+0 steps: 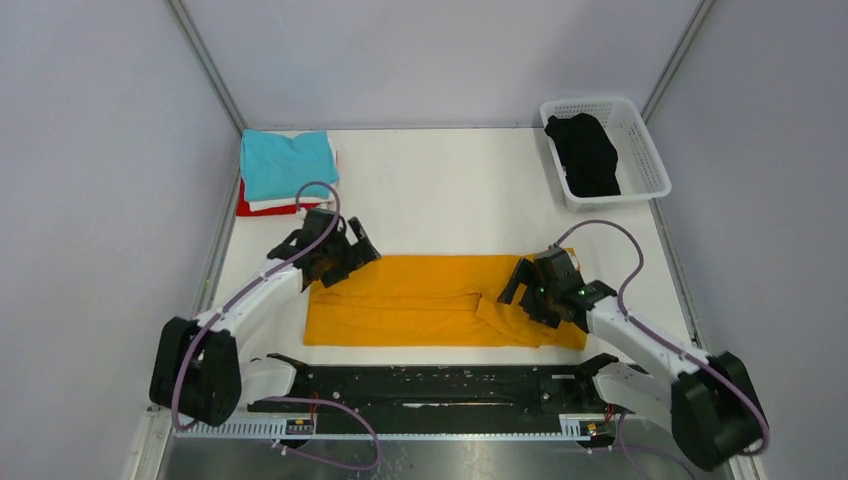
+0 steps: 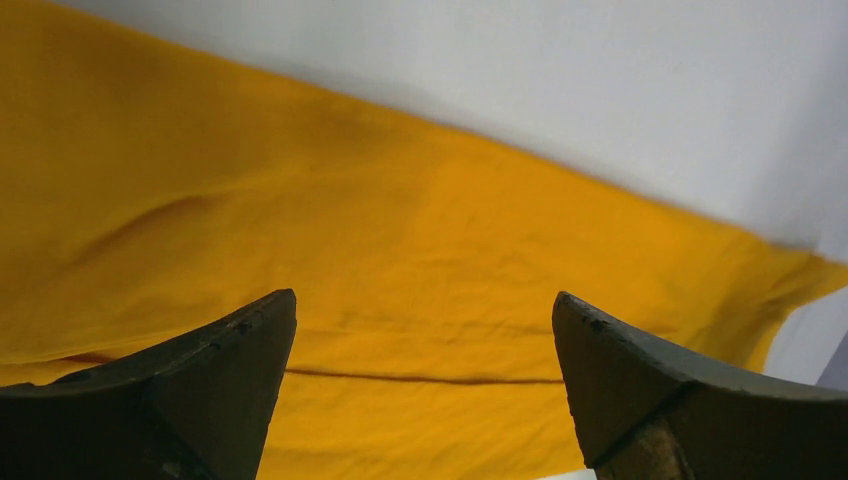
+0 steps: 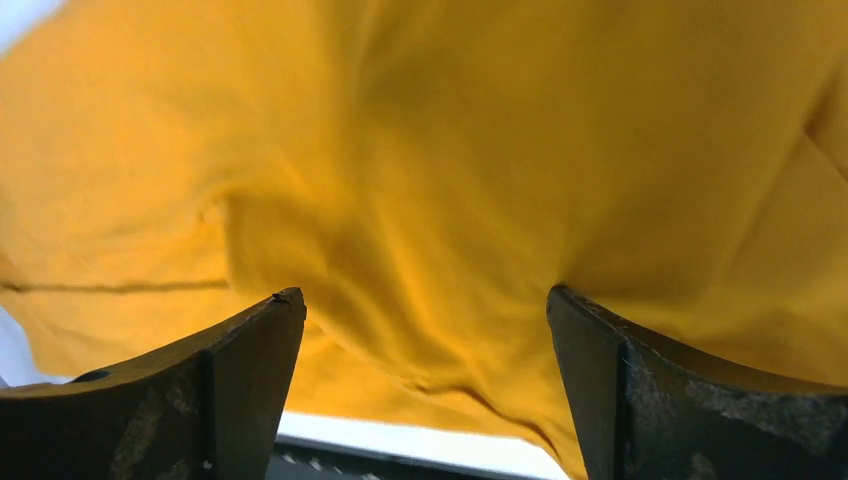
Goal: Fold and stack the t-shirts
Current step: Rotate the tshirt 90 degrees
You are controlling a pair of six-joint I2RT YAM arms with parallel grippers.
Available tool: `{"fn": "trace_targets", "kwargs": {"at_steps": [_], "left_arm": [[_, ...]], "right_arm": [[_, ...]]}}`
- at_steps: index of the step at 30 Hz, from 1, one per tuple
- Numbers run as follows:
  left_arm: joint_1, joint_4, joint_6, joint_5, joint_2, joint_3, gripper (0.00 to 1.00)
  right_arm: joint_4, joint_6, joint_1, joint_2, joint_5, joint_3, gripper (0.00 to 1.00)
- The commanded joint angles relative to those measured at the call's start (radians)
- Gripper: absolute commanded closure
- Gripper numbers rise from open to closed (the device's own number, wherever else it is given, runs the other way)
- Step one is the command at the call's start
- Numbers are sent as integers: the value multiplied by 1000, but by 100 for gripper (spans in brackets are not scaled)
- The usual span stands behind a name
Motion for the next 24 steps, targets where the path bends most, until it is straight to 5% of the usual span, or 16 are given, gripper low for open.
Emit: {"fn": "trace_targets", "kwargs": {"at_steps": [1,11,17,24], "left_arm": [[-40,54,25,80,92,-35,1],[-92,124,-35,96,68,-210,1],[-242,205,-118,155,156,-159,1],[-337,204,-172,221,289,-19,1]], "right_arm": [[114,-5,-70,257,-53,113,1],[5,-182,-135,942,-161,795,1],[-364,-319,-170,1287,-161,1469,0],[-633,-280,-188,1752,-311,2227,1]]}}
